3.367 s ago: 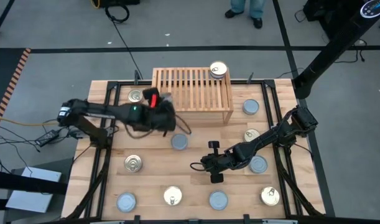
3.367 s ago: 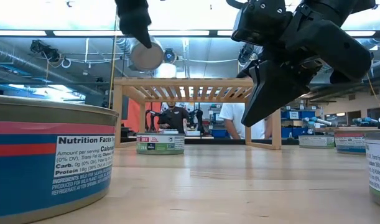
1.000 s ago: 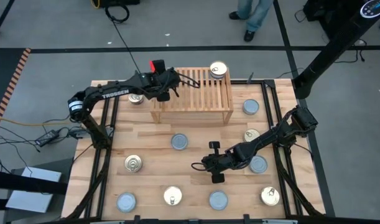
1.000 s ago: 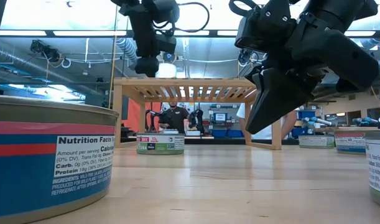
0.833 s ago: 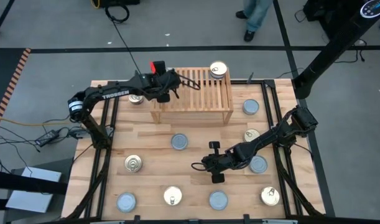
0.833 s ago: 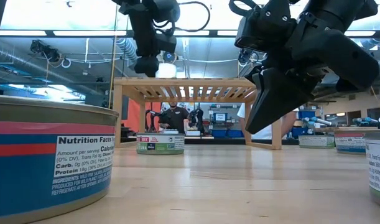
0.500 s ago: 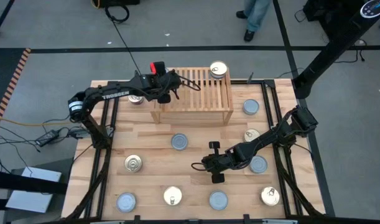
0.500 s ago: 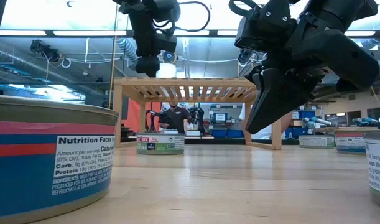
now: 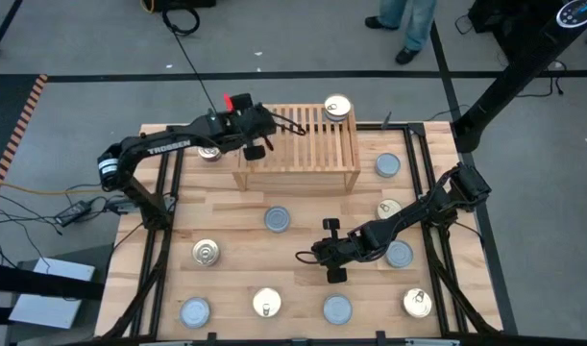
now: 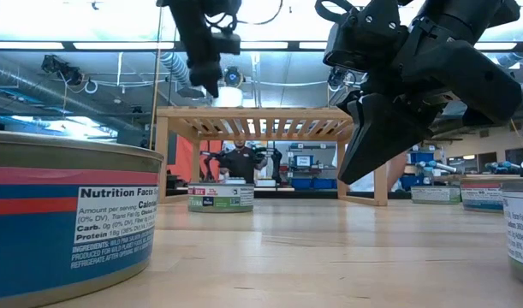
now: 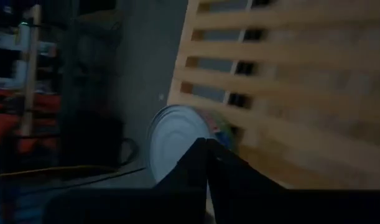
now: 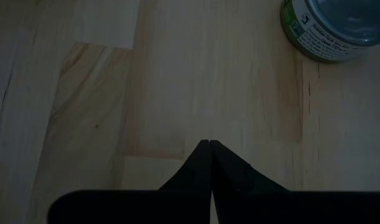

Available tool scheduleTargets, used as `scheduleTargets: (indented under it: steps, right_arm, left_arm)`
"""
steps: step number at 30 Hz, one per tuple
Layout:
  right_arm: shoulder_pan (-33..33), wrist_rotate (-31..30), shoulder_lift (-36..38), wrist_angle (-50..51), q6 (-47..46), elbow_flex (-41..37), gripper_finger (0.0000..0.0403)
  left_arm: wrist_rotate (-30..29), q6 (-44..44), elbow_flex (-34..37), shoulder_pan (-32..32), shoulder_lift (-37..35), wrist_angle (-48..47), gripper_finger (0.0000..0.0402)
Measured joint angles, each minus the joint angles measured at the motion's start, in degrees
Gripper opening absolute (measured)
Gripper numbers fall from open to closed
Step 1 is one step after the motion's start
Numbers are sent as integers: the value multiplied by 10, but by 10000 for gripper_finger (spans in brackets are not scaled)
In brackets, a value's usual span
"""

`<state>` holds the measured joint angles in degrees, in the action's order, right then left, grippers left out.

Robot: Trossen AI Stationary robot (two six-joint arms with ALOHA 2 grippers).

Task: Stack canned seafood by type on shelf
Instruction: Put the green tuna can on the shelf

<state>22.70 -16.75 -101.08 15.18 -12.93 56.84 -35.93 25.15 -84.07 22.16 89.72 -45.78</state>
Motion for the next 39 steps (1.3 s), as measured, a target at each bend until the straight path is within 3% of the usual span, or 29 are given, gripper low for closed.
scheduleTargets:
  steps: [7, 16, 30, 39]
  right_arm:
    - [0, 0, 0, 0, 0, 0, 10]
    - [0, 0, 0, 0, 0, 0, 10]
    - [0, 0, 0, -1, -3, 0, 10]
    - [0, 0, 0, 0, -4, 0, 10]
  left_arm:
    - [121, -60, 0, 67, -29, 63, 6]
    - [276, -106, 0, 157, -12, 47, 2]
    - [255, -106, 0, 165, -10, 12, 1]
    - [246, -103, -2, 163, 32, 39, 1]
